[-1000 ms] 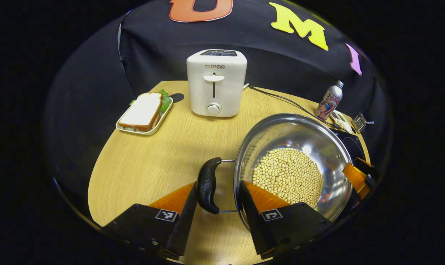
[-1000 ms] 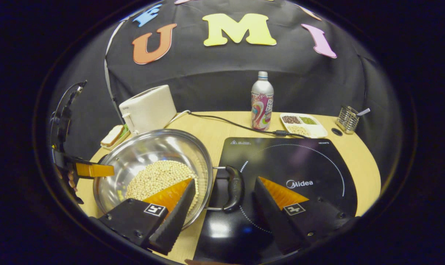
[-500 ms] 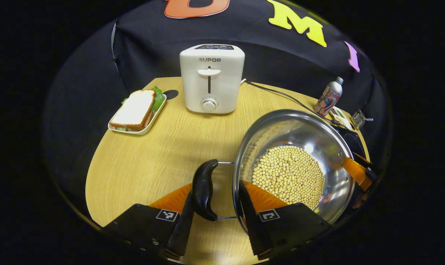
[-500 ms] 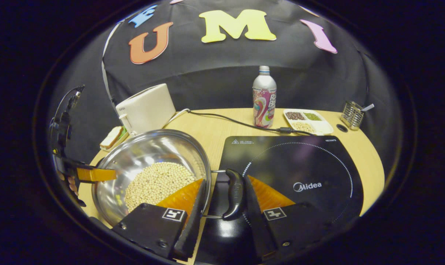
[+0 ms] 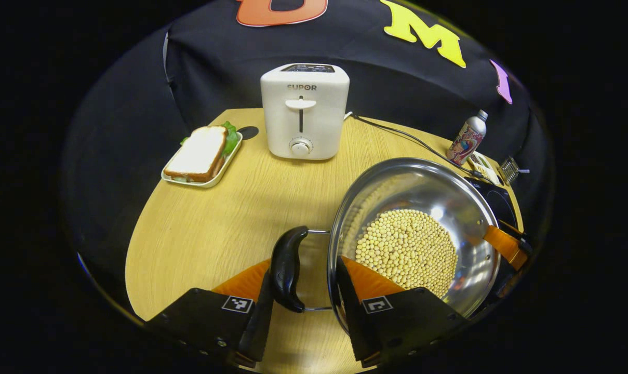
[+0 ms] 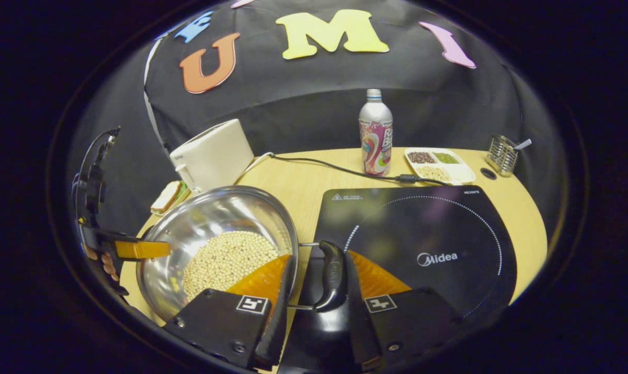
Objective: First push the handle of the pot to place it horizontally, then grasp the pot with both hands and set it on the induction cooktop.
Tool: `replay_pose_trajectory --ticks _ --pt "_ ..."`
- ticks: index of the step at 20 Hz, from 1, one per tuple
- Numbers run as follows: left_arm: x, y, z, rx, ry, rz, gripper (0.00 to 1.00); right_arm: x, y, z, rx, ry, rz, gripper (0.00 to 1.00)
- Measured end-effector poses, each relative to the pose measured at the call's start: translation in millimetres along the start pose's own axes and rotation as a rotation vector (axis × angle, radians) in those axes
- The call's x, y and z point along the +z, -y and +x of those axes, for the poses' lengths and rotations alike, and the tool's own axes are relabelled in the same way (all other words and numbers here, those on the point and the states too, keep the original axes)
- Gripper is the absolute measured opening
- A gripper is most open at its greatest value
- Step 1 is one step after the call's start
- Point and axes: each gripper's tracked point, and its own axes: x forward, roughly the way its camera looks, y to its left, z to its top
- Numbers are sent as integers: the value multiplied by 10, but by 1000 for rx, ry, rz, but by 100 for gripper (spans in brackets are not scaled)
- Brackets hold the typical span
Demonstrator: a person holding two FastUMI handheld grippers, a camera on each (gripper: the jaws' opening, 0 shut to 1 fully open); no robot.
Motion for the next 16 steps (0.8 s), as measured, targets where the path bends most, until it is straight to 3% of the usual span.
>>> replay_pose_trajectory --ticks 3,4,5,6,7,8,9,10,11,12,16 --pt "58 -13 -193 8 20 -1 61 108 -58 -157 36 14 20 53" --pt "83 -23 -268 7 24 -7 70 165 -74 -228 47 18 21 51" --pt "104 -20 -342 6 24 -17 70 229 -91 -310 59 20 22 51" --pt "142 -35 -420 6 29 -34 61 305 -113 -393 73 25 24 51" --pt "202 -18 -510 10 41 -52 61 379 -130 -477 87 29 21 53" --pt "244 -4 -546 4 56 -55 70 444 -117 -540 92 30 24 51" --pt "271 26 -664 3 65 -54 57 501 -107 -623 101 28 30 51" --pt "285 66 -729 -2 65 -61 57 558 -90 -695 109 27 32 50" --pt "294 127 -786 -7 62 -63 48 629 -59 -766 114 31 30 51" --pt "315 214 -832 -13 63 -60 57 682 -27 -846 118 33 22 53" --pt "441 468 -1002 -44 79 -57 57 904 177 -1136 135 49 34 53"
